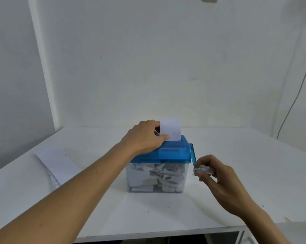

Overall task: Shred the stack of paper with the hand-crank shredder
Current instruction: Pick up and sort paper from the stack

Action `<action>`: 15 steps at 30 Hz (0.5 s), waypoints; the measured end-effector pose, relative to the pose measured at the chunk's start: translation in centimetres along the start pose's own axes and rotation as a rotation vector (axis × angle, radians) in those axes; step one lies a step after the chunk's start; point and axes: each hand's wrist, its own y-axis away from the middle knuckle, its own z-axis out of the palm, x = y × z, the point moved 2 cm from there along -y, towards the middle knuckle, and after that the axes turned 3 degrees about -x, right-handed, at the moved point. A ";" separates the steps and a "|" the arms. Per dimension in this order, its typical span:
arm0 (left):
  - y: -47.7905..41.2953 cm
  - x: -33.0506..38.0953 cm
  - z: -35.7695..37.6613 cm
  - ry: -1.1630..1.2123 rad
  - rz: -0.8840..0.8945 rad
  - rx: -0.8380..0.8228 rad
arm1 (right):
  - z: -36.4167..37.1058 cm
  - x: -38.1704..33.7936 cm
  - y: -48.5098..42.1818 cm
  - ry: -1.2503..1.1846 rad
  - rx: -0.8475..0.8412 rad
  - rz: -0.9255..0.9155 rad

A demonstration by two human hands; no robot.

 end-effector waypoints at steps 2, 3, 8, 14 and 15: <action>0.1 0.2 0.1 -0.059 0.000 -0.015 | 0.0 0.2 -0.1 -0.048 0.010 -0.014; 0.3 0.4 0.1 -0.094 -0.018 -0.029 | 0.0 0.3 -0.1 -0.077 0.014 -0.016; 0.7 0.5 0.1 -0.197 -0.100 -0.092 | -0.1 -0.6 -0.3 -0.248 0.048 -0.044; 1.5 1.2 -0.1 -0.141 -0.104 -0.127 | -1.9 -3.0 -4.9 -0.353 0.254 -0.052; 1.6 1.2 0.0 -0.134 -0.099 -0.127 | -2.1 -2.8 -6.2 -0.378 0.280 -0.028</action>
